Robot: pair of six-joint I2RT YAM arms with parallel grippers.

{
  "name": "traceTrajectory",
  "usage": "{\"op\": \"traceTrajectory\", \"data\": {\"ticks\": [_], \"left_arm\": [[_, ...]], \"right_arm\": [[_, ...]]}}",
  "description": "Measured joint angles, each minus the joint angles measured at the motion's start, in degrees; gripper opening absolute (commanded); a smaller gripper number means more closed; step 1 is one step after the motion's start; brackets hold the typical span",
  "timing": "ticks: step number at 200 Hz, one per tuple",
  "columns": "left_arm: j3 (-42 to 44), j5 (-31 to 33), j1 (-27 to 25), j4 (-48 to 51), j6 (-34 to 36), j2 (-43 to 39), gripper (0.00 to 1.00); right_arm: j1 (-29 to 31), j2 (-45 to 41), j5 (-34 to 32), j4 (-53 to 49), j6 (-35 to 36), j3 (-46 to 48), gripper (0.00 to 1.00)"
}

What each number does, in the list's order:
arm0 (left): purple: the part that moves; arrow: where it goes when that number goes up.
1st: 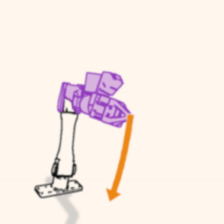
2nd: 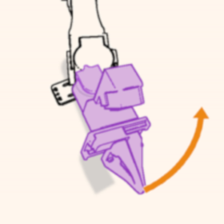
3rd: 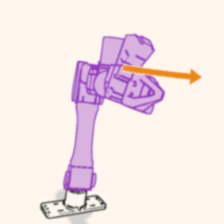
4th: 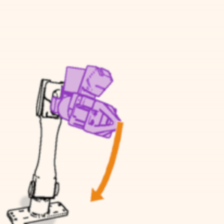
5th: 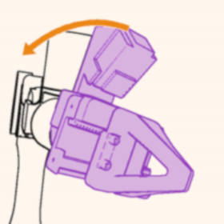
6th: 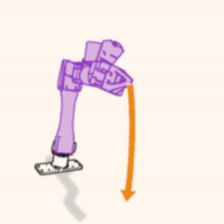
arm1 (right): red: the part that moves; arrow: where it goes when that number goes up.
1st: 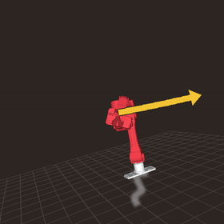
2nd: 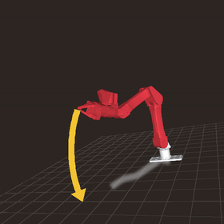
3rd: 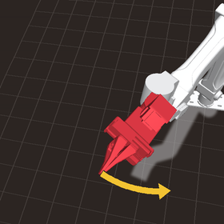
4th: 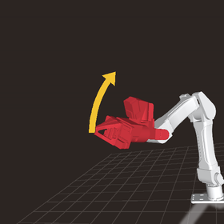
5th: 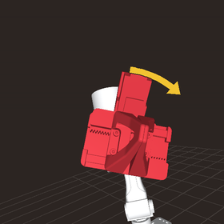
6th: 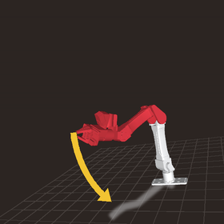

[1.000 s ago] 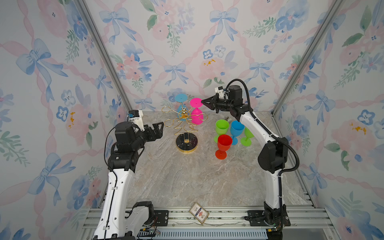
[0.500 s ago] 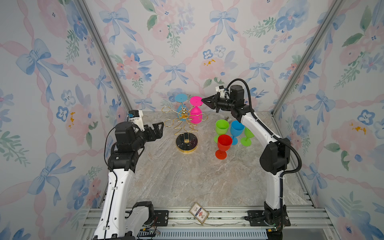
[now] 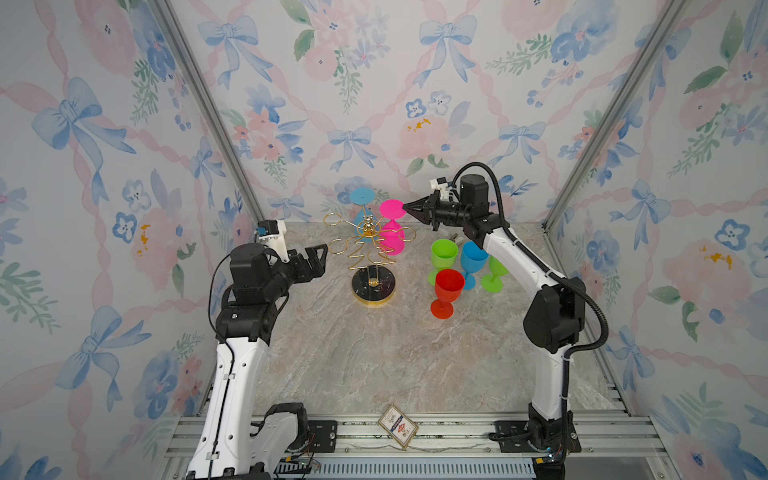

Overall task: Take the wine glass off the wine glass rack
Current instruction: 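Pull the pink glass off the rack hook toward the robot with right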

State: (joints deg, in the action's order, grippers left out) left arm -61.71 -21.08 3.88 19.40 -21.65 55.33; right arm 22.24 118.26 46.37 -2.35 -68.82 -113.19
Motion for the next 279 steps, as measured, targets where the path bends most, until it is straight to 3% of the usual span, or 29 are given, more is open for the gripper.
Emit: {"op": "traceTrajectory", "data": {"ticks": [134, 279], "left_arm": [[-1.0, -1.1, 0.0, 0.0, 0.0, 1.3, 0.96], [-1.2, -2.0, 0.0, 0.0, 0.0, 1.4, 0.96]], "right_arm": [[-1.2, -9.8, 0.7, -0.2, 2.4, 9.4, 0.0], [-2.6, -10.8, 1.2, 0.0, 3.8, 14.3, 0.0]]}}
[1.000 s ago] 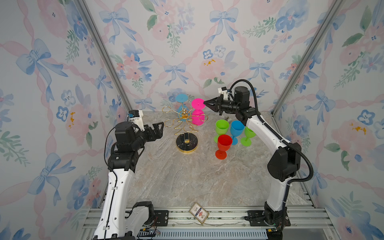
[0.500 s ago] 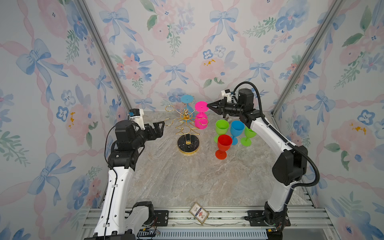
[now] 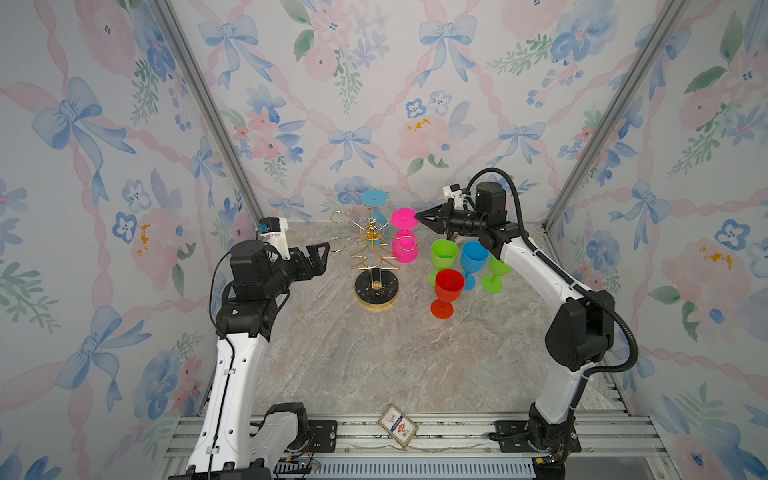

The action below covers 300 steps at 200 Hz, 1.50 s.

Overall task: Take the wine glass off the wine glass rack
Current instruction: 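Pull the pink glass off the rack hook toward the robot with right, then carry the pink glass toward the left gripper while left reaches toward it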

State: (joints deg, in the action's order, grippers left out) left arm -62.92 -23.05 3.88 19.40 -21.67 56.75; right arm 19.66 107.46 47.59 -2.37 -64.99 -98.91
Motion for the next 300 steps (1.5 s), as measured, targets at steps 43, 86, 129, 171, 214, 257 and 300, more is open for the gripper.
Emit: {"op": "traceTrajectory", "data": {"ticks": [43, 86, 129, 171, 214, 257, 300], "left_arm": [[-0.2, 0.0, 0.0, 0.0, 0.0, 0.3, 0.96], [-0.3, -0.1, 0.0, 0.0, 0.0, 0.5, 0.96], [-1.1, -1.5, 0.0, 0.0, 0.0, 0.9, 0.96], [-4.0, -4.1, -0.4, 0.0, -1.1, 1.0, 0.96], [-7.4, -5.6, -4.7, 0.0, -2.7, 1.0, 0.96], [-11.4, -6.7, -11.6, 0.0, -4.5, 1.9, 0.94], [-13.7, -7.3, -20.0, -0.1, -6.7, 2.8, 0.9]], "right_arm": [[-0.7, -2.2, 0.1, -1.0, 2.0, 2.0, 0.0], [-2.0, -6.0, 0.5, -1.7, 3.1, 3.4, 0.0], [-4.1, -11.2, 0.4, -4.9, 5.4, 6.0, 0.0], [-5.6, -18.1, -0.7, -12.2, 12.0, 7.1, 0.0], [-5.7, -25.8, -4.5, -21.3, 24.0, 6.7, 0.0], [-5.7, -32.6, -6.5, -25.0, 33.9, 7.3, 0.0], [-3.8, -38.3, -7.1, -25.5, 40.9, 9.5, 0.0]]}}
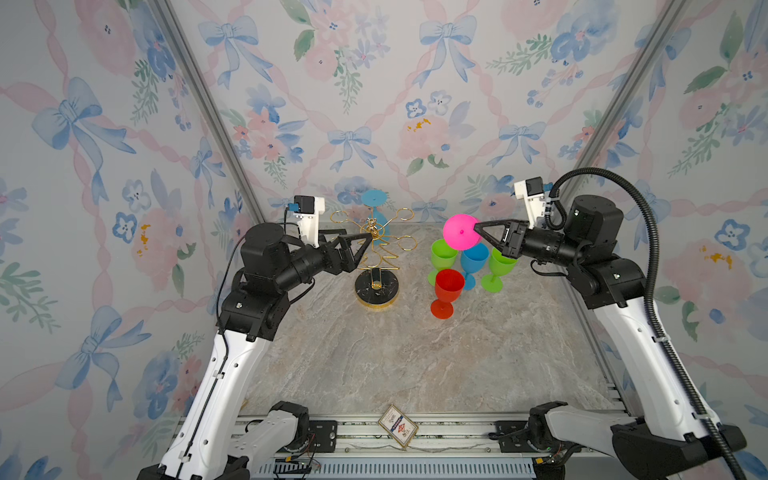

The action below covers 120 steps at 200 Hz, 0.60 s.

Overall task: Take the wine glass off the wine glass rack
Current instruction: 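Carry the pink glass toward the left gripper while left reaches toward it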

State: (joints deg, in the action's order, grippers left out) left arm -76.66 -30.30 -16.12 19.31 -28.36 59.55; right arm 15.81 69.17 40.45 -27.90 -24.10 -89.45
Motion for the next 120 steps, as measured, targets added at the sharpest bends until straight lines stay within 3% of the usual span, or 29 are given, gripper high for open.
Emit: {"op": "traceTrajectory", "data": {"ticks": [50, 120], "left_arm": [[-0.5, -1.3, -10.2, -1.4, -1.0, 2.9, 0.88], [-0.7, -3.6, -15.6, -5.8, -3.4, 5.2, 0.78]], "right_arm": [[3.1, -2.6, -0.2, -0.4, 4.7, 2.4, 0.0], [6.1, -6.6, 0.9, -0.4, 7.9, 5.7, 0.0]]}}
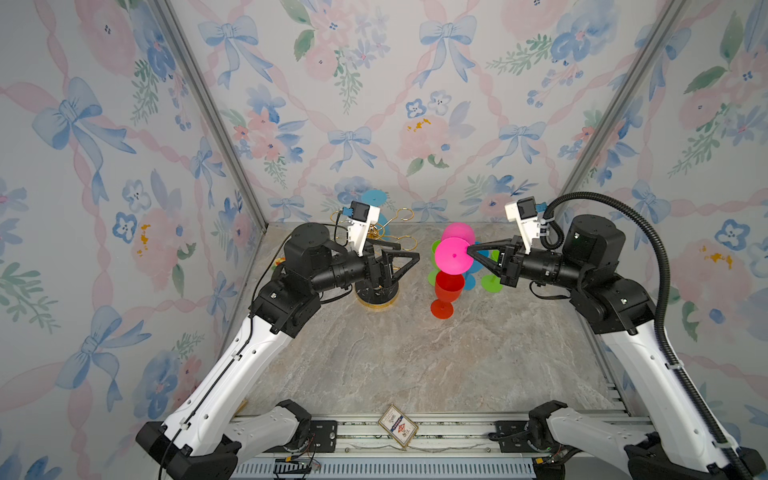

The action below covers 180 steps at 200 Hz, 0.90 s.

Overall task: Take the wine glass off the wine glass rack
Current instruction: 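Carry the pink glass toward the left gripper while left reaches toward it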

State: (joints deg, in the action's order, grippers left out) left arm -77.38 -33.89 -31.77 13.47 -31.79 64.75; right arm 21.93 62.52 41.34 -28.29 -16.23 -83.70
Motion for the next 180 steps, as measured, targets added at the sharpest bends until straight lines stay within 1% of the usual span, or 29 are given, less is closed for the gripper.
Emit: {"op": "traceTrajectory", "data": {"ticks": [80, 105, 139, 180], "left_arm": [[-1.1, -2.2, -5.3, -2.7, -1.0, 4.8, 0.63], [-1.2, -4.0, -5.8, -4.5, -1.9, 5.2, 0.57], [-1.2, -6.3, -6.0, -7.1, -3.4, 5.2, 0.46], [-1.3, -8.4, -6.0, -9.0, -4.5, 5.8, 0.41]], "right_arm": [[0.7, -1.8, 1.3, 1.8, 0.3, 2.2, 0.0], [0.7, -1.8, 2.7, 3.7, -1.0, 3.8, 0.0], [0.9, -1.8, 4.5, 6.5, -2.7, 4.8, 0.0], [1.0, -1.8, 5.5, 9.0, -4.0, 5.7, 0.0]]}}
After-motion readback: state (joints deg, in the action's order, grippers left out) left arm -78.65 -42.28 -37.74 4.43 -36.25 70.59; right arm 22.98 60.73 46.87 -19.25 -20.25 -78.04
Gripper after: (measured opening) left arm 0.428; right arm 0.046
